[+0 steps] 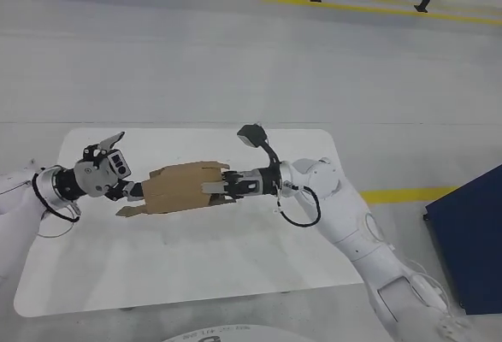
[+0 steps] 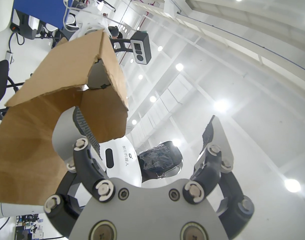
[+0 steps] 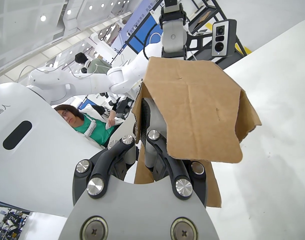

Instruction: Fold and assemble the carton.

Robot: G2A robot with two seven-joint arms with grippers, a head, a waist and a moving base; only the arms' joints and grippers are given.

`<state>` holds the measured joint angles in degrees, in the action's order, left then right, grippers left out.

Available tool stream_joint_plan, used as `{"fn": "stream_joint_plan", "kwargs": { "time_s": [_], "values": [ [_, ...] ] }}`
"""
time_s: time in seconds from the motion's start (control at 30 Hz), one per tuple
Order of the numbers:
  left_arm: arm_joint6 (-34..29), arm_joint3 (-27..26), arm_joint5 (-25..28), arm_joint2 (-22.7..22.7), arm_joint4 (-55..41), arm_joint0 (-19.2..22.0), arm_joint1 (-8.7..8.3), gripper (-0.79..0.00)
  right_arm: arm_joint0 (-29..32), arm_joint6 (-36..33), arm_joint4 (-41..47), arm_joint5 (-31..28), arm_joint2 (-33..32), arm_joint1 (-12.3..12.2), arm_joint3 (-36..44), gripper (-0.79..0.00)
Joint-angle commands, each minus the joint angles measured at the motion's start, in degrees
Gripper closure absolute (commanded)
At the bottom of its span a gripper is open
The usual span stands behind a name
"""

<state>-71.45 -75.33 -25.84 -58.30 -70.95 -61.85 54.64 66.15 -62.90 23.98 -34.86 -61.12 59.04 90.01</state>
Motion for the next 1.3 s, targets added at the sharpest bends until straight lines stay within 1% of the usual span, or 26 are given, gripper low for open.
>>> {"fn": "stream_joint_plan", "kwargs": {
  "time_s": [0.0,0.03,0.07,0.17,0.27,0.4,0.47,0.57,0.83,0.93,0.97,1.03,1.07,1.23,1.27],
  "values": [
    [0.6,0.1,-0.3,0.6,0.8,0.5,0.24,-0.785,-0.1,0.7,-0.8,0.3,0.2,0.1,0.0,0.0],
    [1.0,0.1,-0.4,0.8,1.3,0.7,0.34,-0.782,-0.2,1.1,-1.2,0.4,0.2,0.1,0.0,0.0],
    [1.3,0.1,-0.1,1.0,1.8,0.9,0.44,-0.754,-0.2,1.4,-1.5,0.5,0.3,0.1,0.1,0.0],
    [1.9,-0.1,0.1,1.5,2.1,1.1,0.79,-0.733,-0.2,2.0,-2.4,0.6,0.7,0.2,0.4,0.0],
    [2.7,0.0,0.1,2.1,2.2,1.5,1.18,-0.68,-0.4,2.0,-2.9,0.8,1.2,0.3,0.6,0.0],
    [4.3,0.5,-1.2,3.4,2.2,2.3,1.87,-0.591,-0.5,2.4,-3.5,0.6,1.6,0.5,0.8,0.0],
    [4.8,0.8,-2.2,4.5,2.3,2.8,2.28,-0.523,-0.5,3.0,-4.2,0.7,1.8,0.5,0.9,0.0],
    [5.4,1.2,-3.4,5.8,2.7,3.5,2.84,-0.52,-0.4,4.1,-5.5,0.8,2.1,0.6,1.2,0.0],
    [6.3,2.5,-3.7,7.7,3.5,5.1,4.05,-0.477,-0.4,5.3,-7.3,1.5,2.6,0.8,1.7,0.0],
    [6.5,2.9,-3.8,8.3,3.9,5.6,4.44,-0.366,-0.6,5.7,-8.0,1.9,3.0,0.9,1.8,0.0],
    [6.5,3.0,-3.8,8.4,4.0,5.7,4.55,-0.271,-0.6,5.9,-8.2,1.9,3.1,0.9,1.8,0.0],
    [6.3,3.2,-3.8,8.7,4.3,5.9,4.74,-0.028,-0.7,6.1,-8.4,2.0,3.3,1.0,1.9,0.0],
    [6.2,3.3,-3.8,8.8,4.4,5.9,4.83,0.0,-0.7,6.3,-8.5,2.0,3.3,1.0,1.8,0.0],
    [5.7,4.0,-3.5,8.8,4.8,6.2,5.14,0.0,-0.8,6.2,-8.7,2.1,3.4,1.0,1.9,0.0],
    [5.5,4.2,-3.4,8.7,4.7,6.2,5.19,0.0,-0.9,5.7,-8.7,2.2,3.5,1.0,1.8,-0.031]
  ]
}}
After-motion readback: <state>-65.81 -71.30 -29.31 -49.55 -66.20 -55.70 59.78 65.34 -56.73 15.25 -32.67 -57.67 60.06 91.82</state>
